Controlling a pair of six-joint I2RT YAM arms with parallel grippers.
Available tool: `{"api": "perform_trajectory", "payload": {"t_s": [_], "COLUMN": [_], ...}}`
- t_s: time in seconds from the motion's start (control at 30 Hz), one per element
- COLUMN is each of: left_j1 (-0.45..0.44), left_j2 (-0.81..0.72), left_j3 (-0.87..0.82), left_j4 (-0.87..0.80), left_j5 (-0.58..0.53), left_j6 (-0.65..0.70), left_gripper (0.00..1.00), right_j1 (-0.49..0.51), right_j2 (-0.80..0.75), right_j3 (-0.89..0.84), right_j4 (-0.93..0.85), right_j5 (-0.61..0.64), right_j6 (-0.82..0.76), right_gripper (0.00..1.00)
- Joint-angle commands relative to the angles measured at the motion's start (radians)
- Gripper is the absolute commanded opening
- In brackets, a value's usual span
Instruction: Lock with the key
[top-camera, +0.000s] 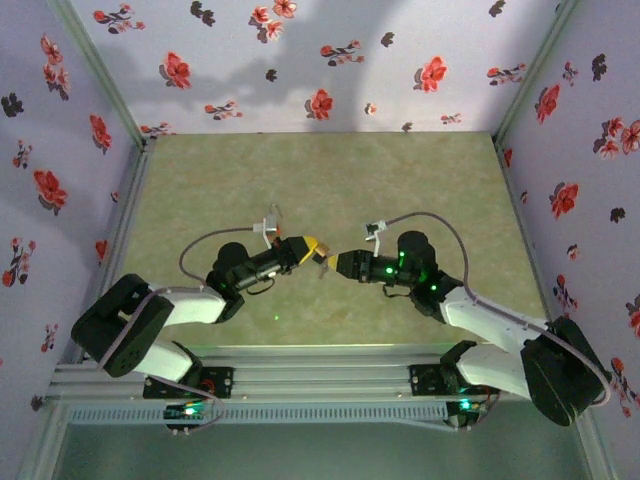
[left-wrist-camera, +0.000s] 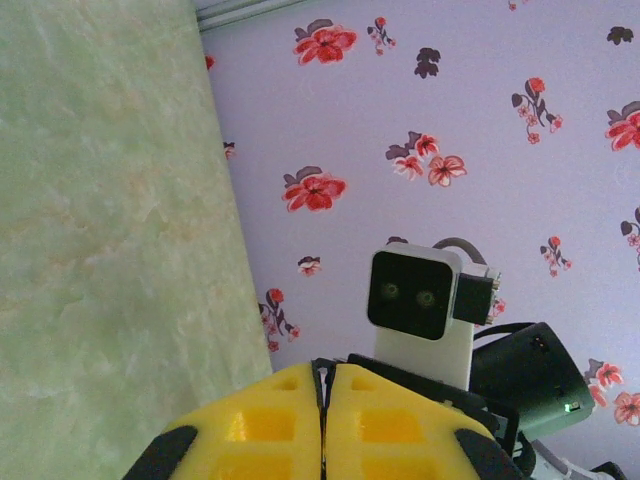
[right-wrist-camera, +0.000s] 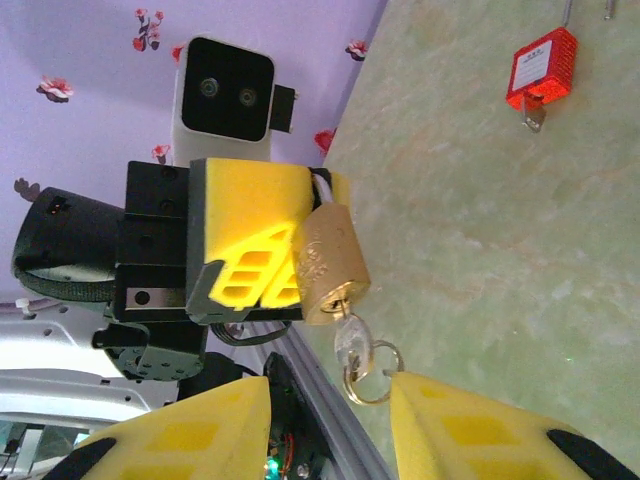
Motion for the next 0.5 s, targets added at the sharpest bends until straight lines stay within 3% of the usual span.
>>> {"api": "perform_trajectory", "payload": {"t_s": [0.0,0.47], "left_j1": [0.008,0.003], "left_j2": [0.001,0.003], "left_j3": [0.014,-0.004], "left_j4": [0.058,0.065], "left_j5": [-0.014,-0.014], "left_j6": [-0.026,-0.041], "left_gripper": [0.00,0.00], "right_j1": [0.001,0.001], "right_j2": [0.005,0.037], "right_j3": [-0.003,0.017], "right_j4": [0.051,0.087], "right_j5": [0.024,0.025], "right_j6": [0.005,0.008], "right_gripper": [0.35,0.27]}}
